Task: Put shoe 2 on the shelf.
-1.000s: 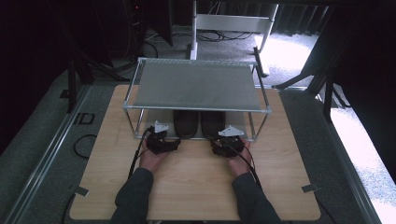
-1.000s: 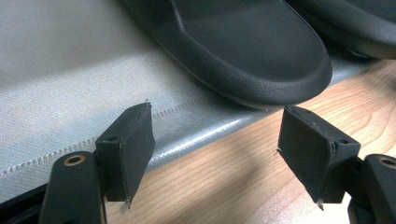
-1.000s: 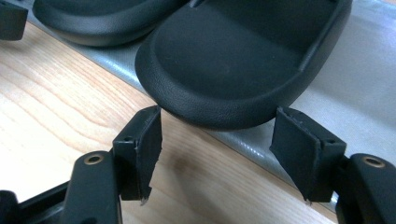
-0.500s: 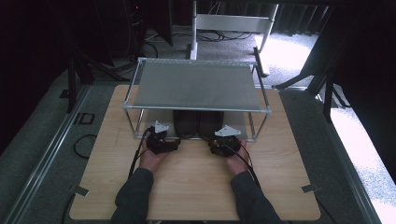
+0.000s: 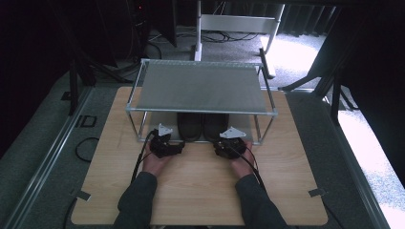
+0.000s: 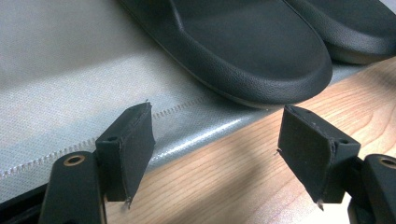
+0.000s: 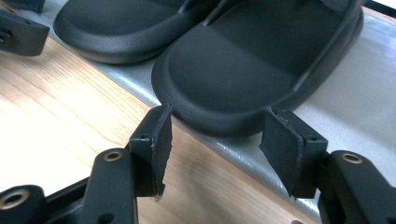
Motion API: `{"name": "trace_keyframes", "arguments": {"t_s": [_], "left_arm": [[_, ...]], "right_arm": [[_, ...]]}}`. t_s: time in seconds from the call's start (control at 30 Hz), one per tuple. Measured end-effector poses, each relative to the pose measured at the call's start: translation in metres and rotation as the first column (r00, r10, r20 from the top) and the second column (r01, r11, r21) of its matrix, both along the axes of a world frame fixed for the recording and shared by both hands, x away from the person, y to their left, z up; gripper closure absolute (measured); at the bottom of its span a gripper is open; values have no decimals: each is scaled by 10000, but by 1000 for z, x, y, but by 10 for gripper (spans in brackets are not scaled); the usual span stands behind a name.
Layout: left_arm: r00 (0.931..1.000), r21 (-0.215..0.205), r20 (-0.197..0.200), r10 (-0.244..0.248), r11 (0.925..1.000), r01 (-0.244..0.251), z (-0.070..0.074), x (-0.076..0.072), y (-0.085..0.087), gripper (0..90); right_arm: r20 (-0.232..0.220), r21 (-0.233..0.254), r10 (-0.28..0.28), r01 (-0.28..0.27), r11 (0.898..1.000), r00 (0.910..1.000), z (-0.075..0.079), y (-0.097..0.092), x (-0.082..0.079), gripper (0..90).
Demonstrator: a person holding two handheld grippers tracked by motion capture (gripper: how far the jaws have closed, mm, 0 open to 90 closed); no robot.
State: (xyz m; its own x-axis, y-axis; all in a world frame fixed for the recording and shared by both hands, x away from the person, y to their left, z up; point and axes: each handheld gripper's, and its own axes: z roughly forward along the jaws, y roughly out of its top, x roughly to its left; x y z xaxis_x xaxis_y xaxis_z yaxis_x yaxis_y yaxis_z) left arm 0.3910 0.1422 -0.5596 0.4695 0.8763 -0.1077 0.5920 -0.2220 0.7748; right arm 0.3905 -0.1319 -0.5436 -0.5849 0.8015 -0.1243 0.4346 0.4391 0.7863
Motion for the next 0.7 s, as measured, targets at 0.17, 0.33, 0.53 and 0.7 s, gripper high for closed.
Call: {"name": "trace_keyframes", "arguments": {"t_s": [0.17,0.33,0.53,0.7], "left_arm": [[10000,-19,80,41,10000,-41,0,-1,0,275],[9986,150,485,189,9997,-196,1,-7,-1,276],[9910,343,1284,377,9985,-424,3,-19,-2,311],[9880,27,1478,443,9990,-452,5,-33,2,318]], "right_arm": [[-121,146,-54,56,9999,9999,1,-7,-12,421],[-322,153,-25,30,9999,9995,2,-22,-29,417],[-446,112,-110,115,9999,9989,0,-48,-48,410],[-813,204,-380,398,9990,9960,-1,-69,-56,410]]}}
